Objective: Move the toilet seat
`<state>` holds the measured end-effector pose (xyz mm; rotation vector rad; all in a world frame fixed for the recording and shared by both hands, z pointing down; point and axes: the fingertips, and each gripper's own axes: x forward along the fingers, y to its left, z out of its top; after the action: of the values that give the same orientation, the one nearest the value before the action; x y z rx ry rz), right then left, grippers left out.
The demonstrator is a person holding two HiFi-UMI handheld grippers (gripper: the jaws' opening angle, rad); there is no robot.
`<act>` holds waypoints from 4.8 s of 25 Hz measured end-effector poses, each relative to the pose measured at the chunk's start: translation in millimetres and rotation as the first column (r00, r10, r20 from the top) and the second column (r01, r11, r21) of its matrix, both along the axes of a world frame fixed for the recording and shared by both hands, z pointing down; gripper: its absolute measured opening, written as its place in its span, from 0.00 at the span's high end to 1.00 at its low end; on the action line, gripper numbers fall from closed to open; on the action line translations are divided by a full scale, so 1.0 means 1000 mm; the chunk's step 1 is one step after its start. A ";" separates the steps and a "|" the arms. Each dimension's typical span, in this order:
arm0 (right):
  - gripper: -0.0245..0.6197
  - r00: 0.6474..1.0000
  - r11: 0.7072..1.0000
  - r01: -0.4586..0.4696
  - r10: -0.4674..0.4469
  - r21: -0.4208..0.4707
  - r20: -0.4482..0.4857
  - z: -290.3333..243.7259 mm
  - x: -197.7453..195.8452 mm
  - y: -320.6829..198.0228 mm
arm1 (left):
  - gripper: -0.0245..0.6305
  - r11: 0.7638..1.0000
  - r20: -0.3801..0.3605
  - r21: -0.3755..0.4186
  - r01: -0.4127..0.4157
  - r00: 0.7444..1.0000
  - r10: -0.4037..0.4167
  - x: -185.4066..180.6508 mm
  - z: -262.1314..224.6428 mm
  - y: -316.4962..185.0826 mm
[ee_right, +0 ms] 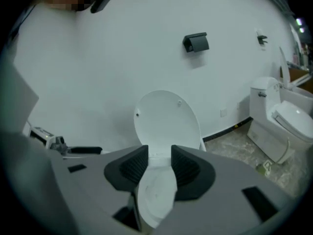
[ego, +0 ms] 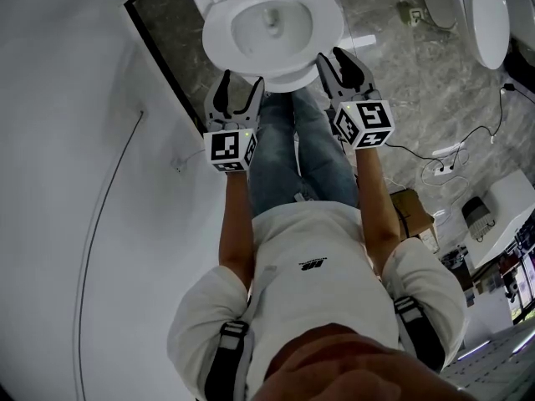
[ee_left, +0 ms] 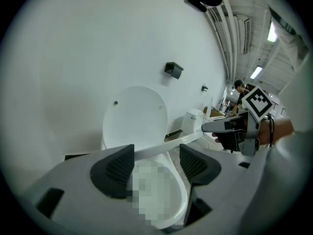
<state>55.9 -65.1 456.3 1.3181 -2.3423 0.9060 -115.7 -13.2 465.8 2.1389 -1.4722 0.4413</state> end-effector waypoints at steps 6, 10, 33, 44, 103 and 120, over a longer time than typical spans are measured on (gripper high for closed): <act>0.71 0.997 0.996 0.078 -0.078 0.040 -0.011 -0.012 -0.005 0.003 | 0.48 1.000 -0.012 0.020 0.017 1.000 -0.016 -0.004 -0.008 -0.012; 0.69 0.988 0.984 0.154 -0.151 0.094 -0.036 -0.020 -0.014 0.003 | 0.49 0.999 -0.014 0.025 0.023 1.000 -0.023 -0.005 -0.011 -0.017; 0.67 0.975 0.967 0.212 -0.201 0.143 -0.093 -0.033 -0.036 -0.026 | 0.50 0.997 -0.046 0.062 0.047 0.998 -0.044 -0.014 -0.030 -0.054; 0.67 0.980 0.969 0.188 -0.175 0.158 -0.092 -0.042 -0.041 -0.050 | 0.51 0.995 -0.056 0.079 0.060 0.997 -0.056 -0.019 -0.040 -0.078; 0.72 0.988 0.958 0.134 -0.110 0.253 -0.107 -0.064 -0.060 -0.169 | 0.62 0.977 -0.083 0.168 0.131 0.989 -0.119 -0.051 -0.060 -0.195; 0.74 0.990 0.956 0.121 -0.096 0.267 -0.106 -0.062 -0.065 -0.195 | 0.63 0.970 -0.075 0.190 0.152 0.987 -0.140 -0.059 -0.059 -0.218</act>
<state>-9.4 -259.8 393.9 1.2829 -2.5051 0.4907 -174.5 -231.2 407.0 2.1507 -1.6845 0.1833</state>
